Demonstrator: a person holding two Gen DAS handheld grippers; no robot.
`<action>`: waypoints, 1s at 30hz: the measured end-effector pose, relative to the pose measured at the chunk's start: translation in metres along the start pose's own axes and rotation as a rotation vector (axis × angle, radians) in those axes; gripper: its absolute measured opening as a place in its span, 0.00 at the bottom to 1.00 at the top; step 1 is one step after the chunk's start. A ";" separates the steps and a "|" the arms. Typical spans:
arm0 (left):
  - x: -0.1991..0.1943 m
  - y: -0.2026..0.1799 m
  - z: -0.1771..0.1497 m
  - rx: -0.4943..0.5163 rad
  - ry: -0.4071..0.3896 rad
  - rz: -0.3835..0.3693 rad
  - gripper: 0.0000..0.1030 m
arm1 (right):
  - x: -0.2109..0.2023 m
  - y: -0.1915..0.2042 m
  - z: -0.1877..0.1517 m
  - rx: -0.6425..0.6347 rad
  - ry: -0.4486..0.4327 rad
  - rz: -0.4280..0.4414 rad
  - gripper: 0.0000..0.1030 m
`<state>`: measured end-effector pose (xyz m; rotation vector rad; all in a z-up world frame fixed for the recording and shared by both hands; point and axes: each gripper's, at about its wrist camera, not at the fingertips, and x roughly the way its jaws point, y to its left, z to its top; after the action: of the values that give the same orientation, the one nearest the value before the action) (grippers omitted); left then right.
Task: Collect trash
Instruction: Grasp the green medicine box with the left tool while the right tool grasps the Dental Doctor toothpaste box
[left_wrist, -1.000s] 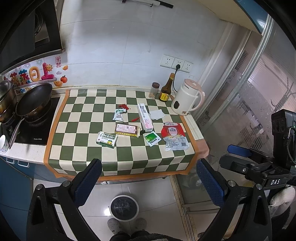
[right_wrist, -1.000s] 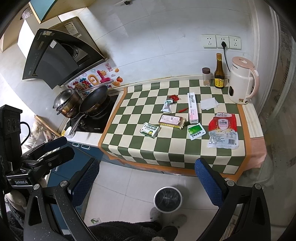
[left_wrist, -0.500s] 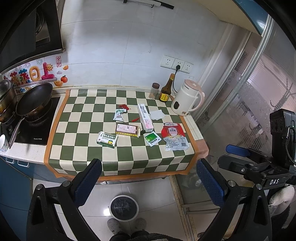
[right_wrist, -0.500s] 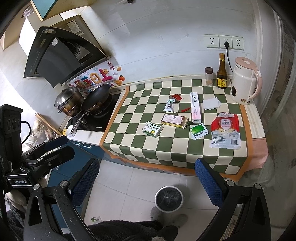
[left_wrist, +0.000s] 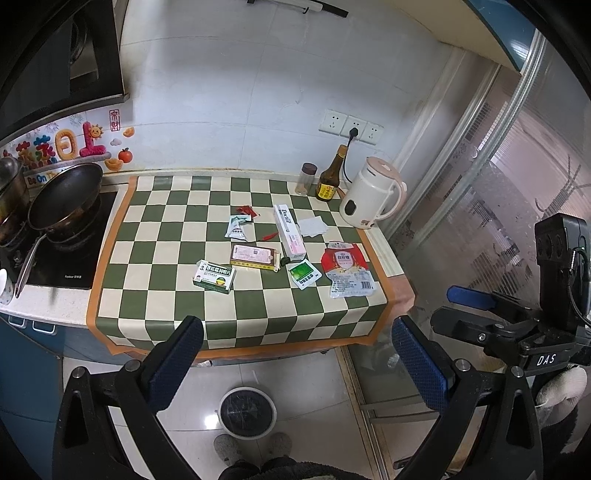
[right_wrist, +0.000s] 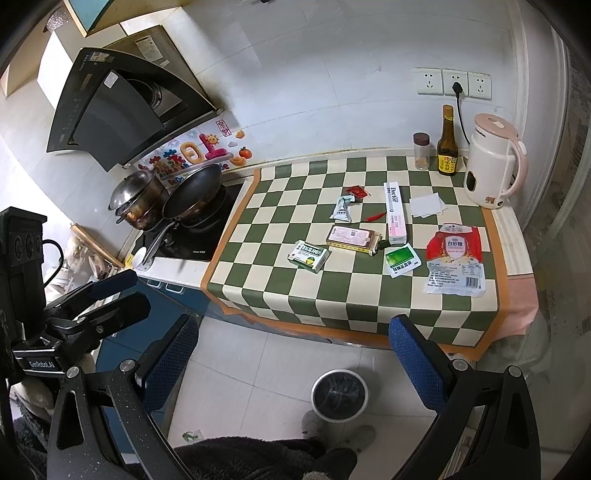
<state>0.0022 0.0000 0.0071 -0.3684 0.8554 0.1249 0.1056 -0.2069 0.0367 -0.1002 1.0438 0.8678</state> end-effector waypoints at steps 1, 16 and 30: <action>0.000 0.000 0.000 0.001 0.001 -0.003 1.00 | -0.001 -0.002 0.000 -0.001 -0.001 -0.001 1.00; 0.132 0.044 0.021 -0.009 0.043 0.550 1.00 | 0.063 -0.053 -0.002 0.276 -0.047 -0.226 1.00; 0.356 0.148 0.006 -0.732 0.439 0.442 1.00 | 0.230 -0.315 0.027 0.630 0.173 -0.340 1.00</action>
<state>0.2018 0.1255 -0.2980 -0.9083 1.3067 0.8038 0.3842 -0.2737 -0.2289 0.1781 1.3722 0.2011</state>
